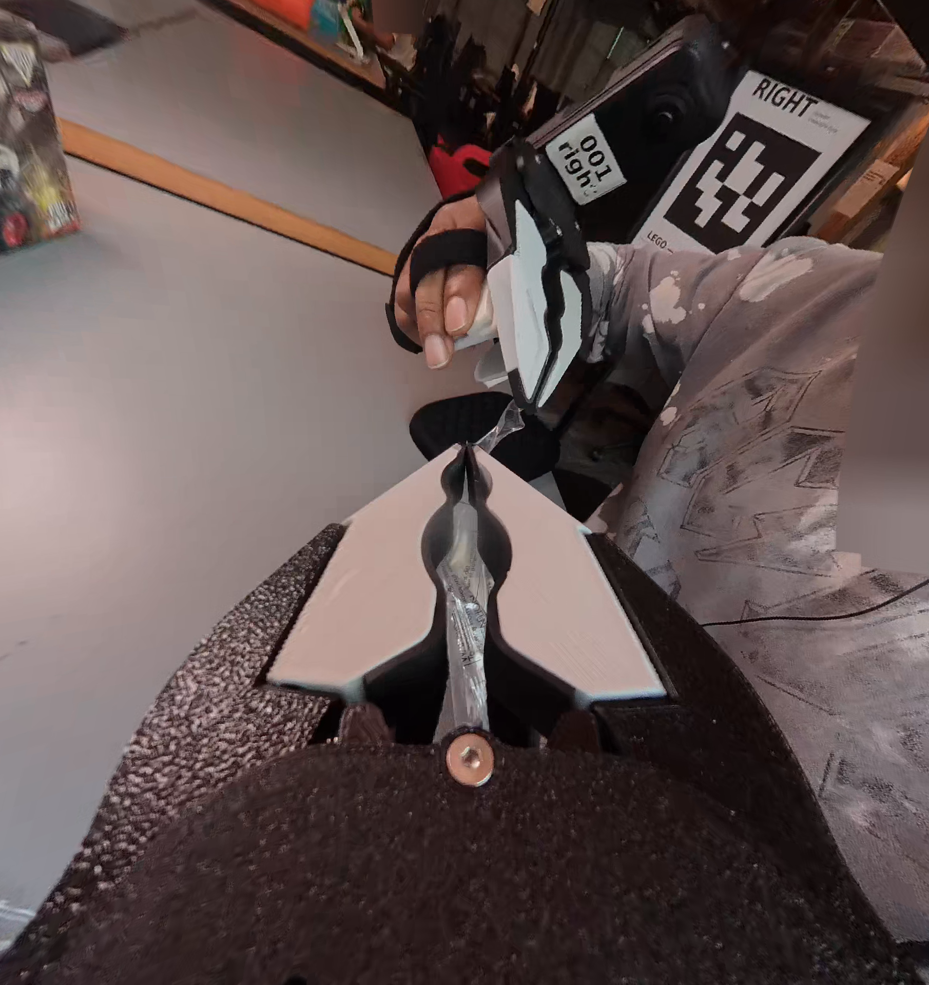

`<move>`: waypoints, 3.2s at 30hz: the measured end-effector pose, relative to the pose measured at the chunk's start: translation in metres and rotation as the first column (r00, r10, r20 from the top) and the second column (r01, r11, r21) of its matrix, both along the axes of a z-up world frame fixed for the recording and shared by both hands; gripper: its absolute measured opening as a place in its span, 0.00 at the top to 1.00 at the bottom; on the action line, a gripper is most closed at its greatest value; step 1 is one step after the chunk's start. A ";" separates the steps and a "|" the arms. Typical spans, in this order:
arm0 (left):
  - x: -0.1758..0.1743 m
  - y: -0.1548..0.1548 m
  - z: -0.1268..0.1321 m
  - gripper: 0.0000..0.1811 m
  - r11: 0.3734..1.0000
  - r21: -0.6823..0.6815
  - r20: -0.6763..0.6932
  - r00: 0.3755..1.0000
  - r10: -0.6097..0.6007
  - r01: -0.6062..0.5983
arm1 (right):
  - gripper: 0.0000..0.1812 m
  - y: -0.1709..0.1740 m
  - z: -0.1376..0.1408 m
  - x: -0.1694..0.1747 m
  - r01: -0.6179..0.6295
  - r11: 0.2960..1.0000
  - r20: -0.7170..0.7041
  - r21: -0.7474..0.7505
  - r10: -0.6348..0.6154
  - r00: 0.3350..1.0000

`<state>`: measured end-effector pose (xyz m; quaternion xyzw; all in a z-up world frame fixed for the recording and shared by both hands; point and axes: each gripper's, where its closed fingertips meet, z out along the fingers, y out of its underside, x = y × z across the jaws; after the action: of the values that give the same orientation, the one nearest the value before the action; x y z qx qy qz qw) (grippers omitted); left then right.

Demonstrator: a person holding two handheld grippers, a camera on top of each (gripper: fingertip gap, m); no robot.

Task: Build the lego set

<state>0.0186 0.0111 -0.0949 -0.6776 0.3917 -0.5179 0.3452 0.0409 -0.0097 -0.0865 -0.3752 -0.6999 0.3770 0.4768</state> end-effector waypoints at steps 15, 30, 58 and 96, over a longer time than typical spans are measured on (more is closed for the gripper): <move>-0.053 -0.081 0.102 1.00 0.875 0.412 0.079 0.966 0.245 -0.256 | 1.00 -0.062 0.108 -0.058 -0.167 0.973 -0.026 0.161 0.173 0.985; -0.044 -0.105 0.071 0.69 0.934 0.270 0.060 0.965 -0.256 0.232 | 1.00 -0.096 0.116 -0.099 -0.311 0.943 0.038 0.121 0.308 0.951; -0.055 -0.095 0.073 1.00 0.942 0.333 0.006 1.000 0.026 -0.027 | 1.00 -0.060 0.067 -0.055 -0.221 0.962 -0.012 -0.163 0.222 0.975; -0.087 -0.111 0.051 1.00 0.948 0.312 -0.015 0.997 0.078 -0.069 | 1.00 0.106 0.003 0.141 0.332 0.799 -0.052 -0.501 -0.411 0.910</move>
<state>-0.0680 -0.1004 -0.0434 -0.6359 0.4477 -0.4272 0.4612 0.1817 0.0968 -0.0832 -0.5810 -0.4563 0.4662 0.4867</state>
